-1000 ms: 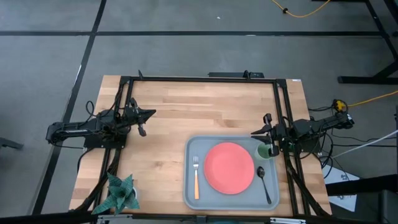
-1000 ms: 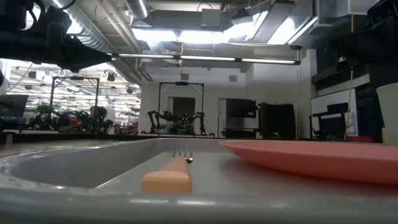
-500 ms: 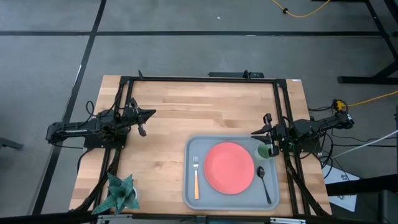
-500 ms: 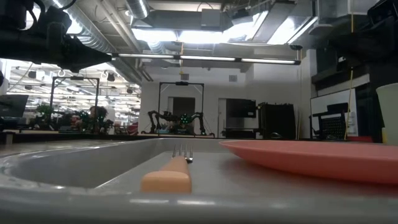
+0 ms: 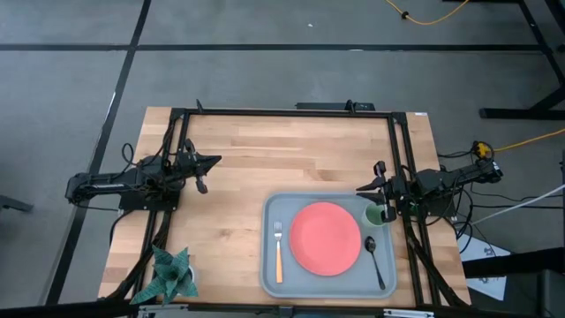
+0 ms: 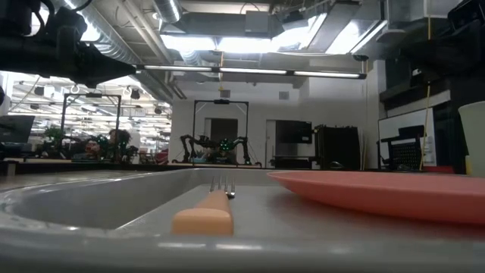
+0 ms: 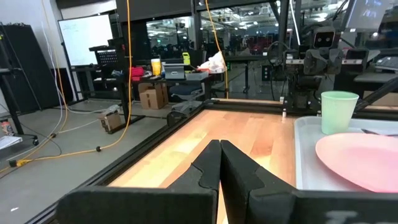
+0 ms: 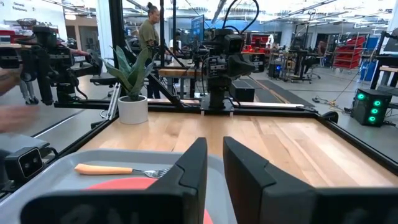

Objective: Pick and place plate/cup/fork/spoon on tray
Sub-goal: Return to Home Position

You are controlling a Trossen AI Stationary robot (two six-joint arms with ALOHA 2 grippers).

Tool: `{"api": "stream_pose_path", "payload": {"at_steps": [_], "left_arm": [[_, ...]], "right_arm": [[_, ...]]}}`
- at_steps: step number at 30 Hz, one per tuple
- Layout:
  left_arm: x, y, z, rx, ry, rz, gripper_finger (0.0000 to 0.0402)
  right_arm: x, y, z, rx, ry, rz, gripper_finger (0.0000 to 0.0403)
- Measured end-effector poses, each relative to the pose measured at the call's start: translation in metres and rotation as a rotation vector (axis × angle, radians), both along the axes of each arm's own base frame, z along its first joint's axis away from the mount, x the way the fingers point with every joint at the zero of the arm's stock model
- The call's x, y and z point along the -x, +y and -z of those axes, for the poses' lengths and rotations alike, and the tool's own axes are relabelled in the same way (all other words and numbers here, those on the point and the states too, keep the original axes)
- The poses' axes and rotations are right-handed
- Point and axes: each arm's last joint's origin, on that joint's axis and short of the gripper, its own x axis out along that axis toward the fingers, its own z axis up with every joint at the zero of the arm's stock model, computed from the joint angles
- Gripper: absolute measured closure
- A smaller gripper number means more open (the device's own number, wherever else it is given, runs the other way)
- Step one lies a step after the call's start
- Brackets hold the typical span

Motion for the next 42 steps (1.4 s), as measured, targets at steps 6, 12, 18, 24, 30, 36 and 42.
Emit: {"api": "stream_pose_path", "payload": {"at_steps": [6,12,18,24,30,36,42], "left_arm": [[0.000,-0.001,0.000,0.000,-0.004,0.006,0.0401],[-0.001,-0.002,0.003,0.166,-0.035,0.042,0.0401],[-0.002,-0.004,0.005,0.032,0.041,0.108,0.0401],[-0.003,-0.011,0.008,-0.117,0.115,0.327,0.0401],[-0.003,-0.009,0.008,-0.099,0.111,0.283,0.0401],[-0.003,-0.009,0.008,-0.099,0.115,0.279,0.0401],[-0.003,-0.009,0.008,-0.099,0.115,0.279,0.0401]], "right_arm": [[0.000,0.000,0.000,0.000,0.000,0.000,0.0346],[0.000,0.000,0.000,0.000,0.000,0.000,0.0346],[0.000,0.000,0.000,0.000,0.000,0.000,0.0346],[0.000,0.000,0.000,0.000,0.000,0.000,0.0346],[0.000,0.000,0.000,0.000,0.000,0.000,0.0346],[0.000,0.000,0.000,0.000,0.000,0.000,0.0346],[0.000,0.000,0.000,0.000,0.000,0.000,0.0346]]}}
